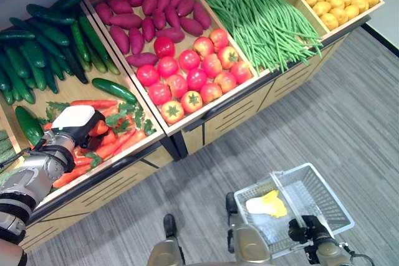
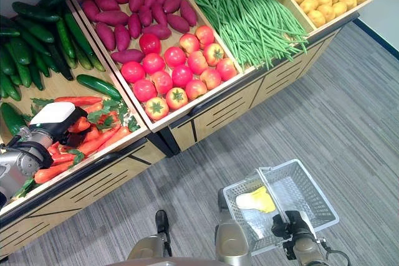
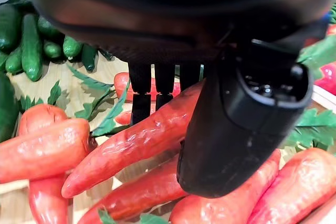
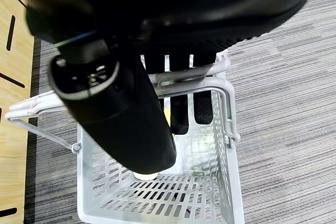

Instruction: Get the vegetables into the basket

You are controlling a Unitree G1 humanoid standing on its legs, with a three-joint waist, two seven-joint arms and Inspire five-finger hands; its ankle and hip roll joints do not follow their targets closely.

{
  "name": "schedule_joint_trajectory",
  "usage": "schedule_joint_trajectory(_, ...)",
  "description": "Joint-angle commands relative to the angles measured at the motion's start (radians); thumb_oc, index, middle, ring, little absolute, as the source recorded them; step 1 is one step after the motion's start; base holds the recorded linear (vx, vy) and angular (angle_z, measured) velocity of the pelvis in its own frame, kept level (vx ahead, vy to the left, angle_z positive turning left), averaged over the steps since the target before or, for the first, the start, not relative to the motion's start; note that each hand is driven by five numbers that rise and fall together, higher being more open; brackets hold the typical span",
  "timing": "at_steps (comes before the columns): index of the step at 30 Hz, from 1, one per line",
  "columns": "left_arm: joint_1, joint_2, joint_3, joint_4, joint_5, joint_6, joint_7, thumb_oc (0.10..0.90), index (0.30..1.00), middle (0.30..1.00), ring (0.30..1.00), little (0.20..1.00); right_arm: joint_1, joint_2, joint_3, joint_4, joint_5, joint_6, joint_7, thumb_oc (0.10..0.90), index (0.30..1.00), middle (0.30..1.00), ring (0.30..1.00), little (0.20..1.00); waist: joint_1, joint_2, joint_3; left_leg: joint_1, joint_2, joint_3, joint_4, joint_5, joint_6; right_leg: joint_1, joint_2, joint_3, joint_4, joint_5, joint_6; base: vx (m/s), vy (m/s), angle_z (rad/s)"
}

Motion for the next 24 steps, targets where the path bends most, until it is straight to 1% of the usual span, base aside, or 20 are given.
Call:
schedule_joint_trajectory(1, -0.093, 0.144, 0.051, -0.046, -0.001, -0.008, 0.053, 0.4, 0.3, 0.3, 0.3, 0.3, 0.002, -0.066, 0.004, 0.0, -0.006, -0.028, -0.036, 0.4, 0.3, 0.3, 0.3, 0.3, -0.007, -0.026, -0.043, -0.024, -0.017, -0.037, 0.002, -0.016, 0.006, 0.066, -0.086, -0.011, 0.004, -0.072, 0.107, 0.0, 0.0, 0.0)
schedule_joint_trajectory(7, -0.078, 0.266, 0.044, -0.161, -0.032, -0.047, -0.016, 0.4, 0.3, 0.3, 0.3, 0.3, 0.022, -0.07, -0.012, -0.01, -0.004, -0.025, -0.023, 0.4, 0.3, 0.3, 0.3, 0.3, -0.004, -0.017, -0.061, -0.005, -0.017, -0.036, 0.002, -0.023, 0.006, 0.085, -0.088, -0.017, 0.003, -0.078, 0.109, 0.03, -0.002, 0.02)
schedule_joint_trajectory(9, -0.074, 0.279, 0.044, -0.177, -0.036, -0.051, -0.026, 0.4, 0.3, 0.3, 0.3, 0.3, 0.025, -0.069, -0.013, -0.013, -0.003, -0.025, -0.02, 0.4, 0.3, 0.3, 0.3, 0.3, -0.005, -0.016, -0.062, -0.001, -0.017, -0.036, 0.002, -0.024, 0.006, 0.088, -0.088, -0.016, 0.003, -0.079, 0.109, 0.0, 0.0, 0.0)
schedule_joint_trajectory(11, -0.052, 0.322, 0.044, -0.241, -0.054, -0.071, -0.062, 0.4, 0.3, 0.3, 0.3, 0.3, 0.035, -0.066, -0.021, -0.01, 0.004, -0.02, -0.006, 0.4, 0.3, 0.3, 0.3, 0.3, -0.004, -0.01, -0.071, 0.009, -0.018, -0.034, 0.002, -0.027, 0.006, 0.098, -0.089, -0.018, 0.003, -0.083, 0.109, 0.03, -0.002, 0.0)
schedule_joint_trajectory(14, -0.036, 0.329, 0.049, -0.255, -0.051, -0.076, -0.064, 0.4, 0.3, 0.3, 0.3, 0.3, 0.036, -0.064, -0.021, -0.005, 0.002, -0.02, -0.002, 0.4, 0.3, 0.3, 0.3, 0.3, -0.004, -0.009, -0.073, 0.014, -0.018, -0.035, 0.002, -0.028, 0.006, 0.102, -0.088, -0.017, 0.003, -0.085, 0.109, 0.0, 0.0, 0.0)
schedule_joint_trajectory(17, -0.006, 0.319, 0.067, -0.303, -0.049, -0.081, -0.069, 0.4, 0.3, 0.3, 0.3, 0.3, 0.045, -0.06, -0.025, -0.001, 0.002, -0.02, 0.003, 0.4, 0.3, 0.3, 0.3, 0.3, -0.005, -0.008, -0.08, 0.024, -0.018, -0.035, 0.002, -0.032, 0.006, 0.112, -0.087, -0.018, 0.003, -0.091, 0.107, 0.01, 0.0, 0.0)
schedule_joint_trajectory(24, 0.017, 0.311, 0.081, -0.331, -0.039, -0.086, -0.073, 0.4, 0.3, 0.3, 0.3, 0.3, 0.053, -0.06, -0.031, 0.0, 0.002, -0.02, 0.01, 0.4, 0.3, 0.3, 0.3, 0.3, -0.006, -0.011, -0.083, 0.036, -0.018, -0.033, 0.002, -0.038, 0.008, 0.122, -0.088, -0.016, 0.004, -0.097, 0.106, 0.0, 0.0, 0.0)
